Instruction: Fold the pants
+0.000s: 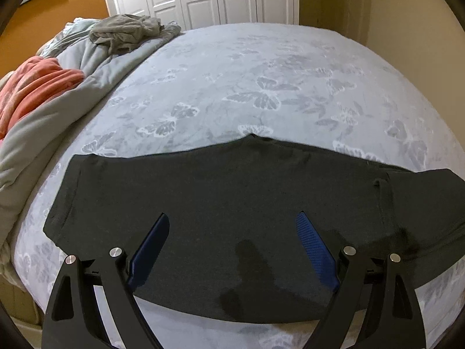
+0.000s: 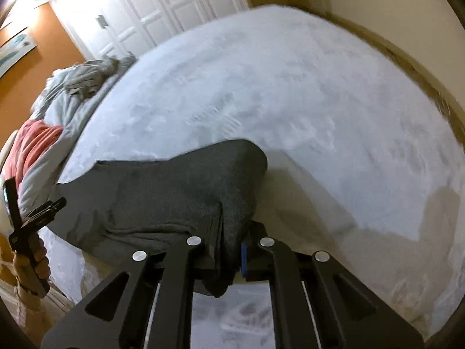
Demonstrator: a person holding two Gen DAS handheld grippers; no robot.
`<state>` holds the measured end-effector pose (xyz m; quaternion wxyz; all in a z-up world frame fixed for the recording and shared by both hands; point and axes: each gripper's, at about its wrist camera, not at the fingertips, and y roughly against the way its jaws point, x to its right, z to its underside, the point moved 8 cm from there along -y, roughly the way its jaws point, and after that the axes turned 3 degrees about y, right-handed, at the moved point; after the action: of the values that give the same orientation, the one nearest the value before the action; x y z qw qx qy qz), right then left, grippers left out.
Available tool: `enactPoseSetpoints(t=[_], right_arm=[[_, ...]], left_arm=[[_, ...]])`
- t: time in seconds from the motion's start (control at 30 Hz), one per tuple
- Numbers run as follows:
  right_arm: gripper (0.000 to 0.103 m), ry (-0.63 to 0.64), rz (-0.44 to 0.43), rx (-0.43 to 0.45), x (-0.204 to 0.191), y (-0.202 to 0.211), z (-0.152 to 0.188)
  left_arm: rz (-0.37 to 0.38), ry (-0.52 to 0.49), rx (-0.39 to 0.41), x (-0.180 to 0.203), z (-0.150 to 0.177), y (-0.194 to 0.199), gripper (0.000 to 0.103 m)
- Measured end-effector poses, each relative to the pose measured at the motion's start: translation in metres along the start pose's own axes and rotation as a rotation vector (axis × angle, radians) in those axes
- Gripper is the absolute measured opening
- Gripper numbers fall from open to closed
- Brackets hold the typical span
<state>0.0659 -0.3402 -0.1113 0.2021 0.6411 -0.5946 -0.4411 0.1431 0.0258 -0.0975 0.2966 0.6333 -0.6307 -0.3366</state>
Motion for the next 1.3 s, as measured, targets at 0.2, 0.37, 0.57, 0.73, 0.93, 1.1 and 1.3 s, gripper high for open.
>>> enactPoseSetpoints(t=[0.2,0.37,0.57,0.73,0.93,1.1,1.3], right_arm=[[0.021,0.063,0.076,-0.127,-0.010,-0.035,0.028],[0.059,-0.084,0.075,-0.077,0.012,-0.027,0.022],[0.059,0.121,0.146,0.184,-0.020,0.018,0.002],[0.058,0.368,0.135,0.205,-0.107,0.012,0.018],[0.058,0.533,0.066,0.086,-0.204,-0.037,0.051],[0.059,0.516,0.116,0.074,-0.226,-0.056,0.049],[0.065,0.453,0.132,0.047,-0.224,-0.073,0.044]], left_arm=[[0.008,-0.007,0.017,0.009,-0.002,0.003,0.087],[-0.032,0.003,0.024,0.004,0.002,0.007,0.087],[0.053,0.169,-0.076,0.004,0.039,0.014,0.087],[-0.002,0.085,-0.005,0.020,0.040,0.032,0.087],[0.009,0.011,0.115,0.022,0.029,0.068,0.087],[0.083,0.109,0.089,0.007,0.030,0.074,0.087],[0.168,0.132,0.104,0.014,0.038,0.094,0.087]])
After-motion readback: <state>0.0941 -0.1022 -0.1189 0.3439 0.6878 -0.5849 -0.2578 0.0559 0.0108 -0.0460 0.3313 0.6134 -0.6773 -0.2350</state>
